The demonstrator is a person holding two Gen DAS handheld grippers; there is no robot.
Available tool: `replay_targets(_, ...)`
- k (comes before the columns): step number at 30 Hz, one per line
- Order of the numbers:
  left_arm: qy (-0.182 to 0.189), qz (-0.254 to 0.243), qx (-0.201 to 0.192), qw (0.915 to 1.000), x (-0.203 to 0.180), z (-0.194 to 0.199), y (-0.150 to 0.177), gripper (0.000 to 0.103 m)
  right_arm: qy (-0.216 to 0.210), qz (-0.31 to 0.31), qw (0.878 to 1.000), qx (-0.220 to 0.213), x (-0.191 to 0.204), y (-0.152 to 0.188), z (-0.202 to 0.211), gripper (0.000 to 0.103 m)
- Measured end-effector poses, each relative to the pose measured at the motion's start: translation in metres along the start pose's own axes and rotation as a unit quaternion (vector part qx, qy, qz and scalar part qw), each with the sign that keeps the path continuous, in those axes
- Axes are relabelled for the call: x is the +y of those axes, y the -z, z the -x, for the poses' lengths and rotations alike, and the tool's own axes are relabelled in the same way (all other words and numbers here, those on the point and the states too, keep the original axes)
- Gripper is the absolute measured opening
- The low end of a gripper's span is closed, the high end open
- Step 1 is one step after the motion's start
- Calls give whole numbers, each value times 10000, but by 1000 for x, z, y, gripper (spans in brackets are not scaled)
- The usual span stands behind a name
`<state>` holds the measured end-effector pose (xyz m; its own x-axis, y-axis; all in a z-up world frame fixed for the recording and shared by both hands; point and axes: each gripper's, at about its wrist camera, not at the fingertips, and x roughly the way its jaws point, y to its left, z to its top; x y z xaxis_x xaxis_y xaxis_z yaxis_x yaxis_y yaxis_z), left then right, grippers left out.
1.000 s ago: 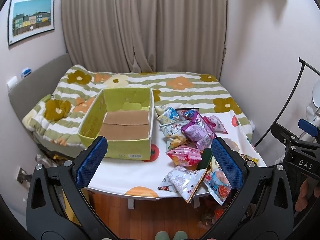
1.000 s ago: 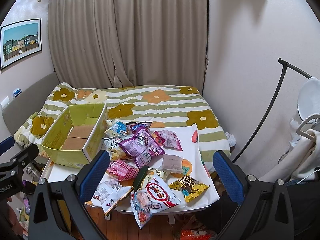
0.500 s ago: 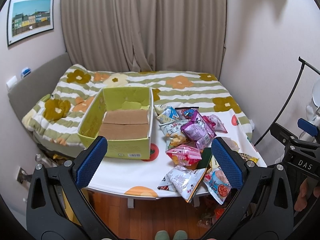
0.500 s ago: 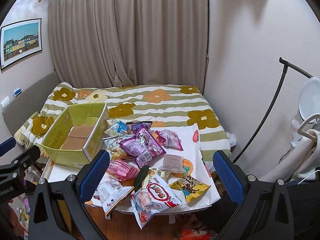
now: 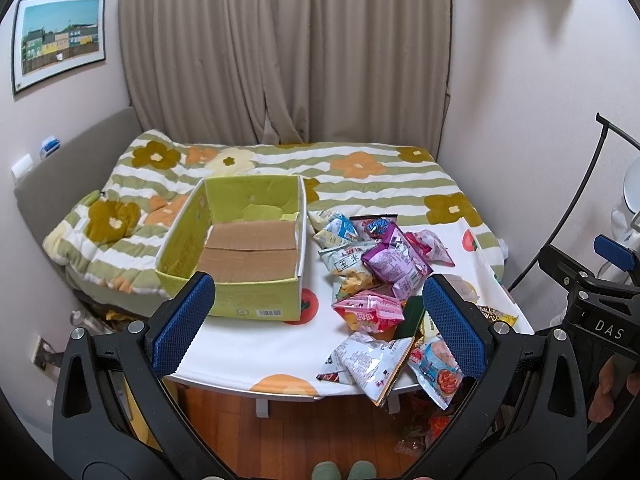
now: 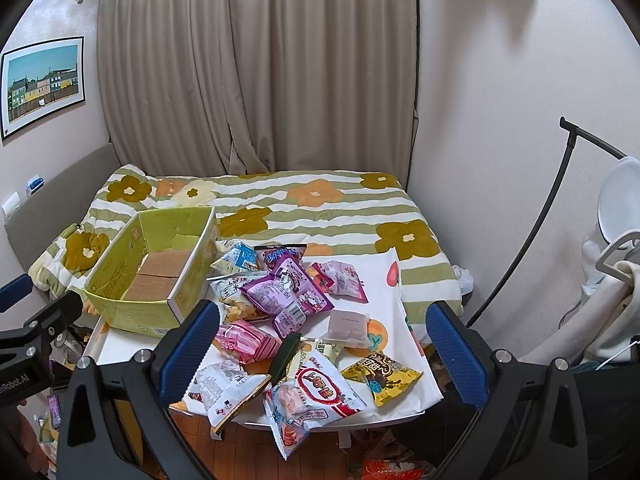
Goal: Organize snacks
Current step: 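Grasp the white chip bag with the left tool while the right tool grasps the red-and-white Flakes bag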
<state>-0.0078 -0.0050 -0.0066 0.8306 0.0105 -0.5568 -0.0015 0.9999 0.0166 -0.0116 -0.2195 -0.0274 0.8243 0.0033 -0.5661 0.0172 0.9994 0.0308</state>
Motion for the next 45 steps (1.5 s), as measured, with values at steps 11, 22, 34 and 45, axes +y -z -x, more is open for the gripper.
replay_targets(11,96,-235,283,9993,-1,-16,2,103,12,-69,9999,81,0,1,-3,103)
replay_targets(22,1312,-738,1361,9792,-30,-109,55,103,89,-712,9923,1014,-10,41,-47,103)
replay_targets(34,1351,-1667,1990,9562,-71,-190,136,103,-63,-1396,9724,1866,-14,112,-122,103)
replay_targets(45,1026,-1950,2210,9501,-81,-228,155,101,-274,-1408,9664,2131,-15,129,-167,102)
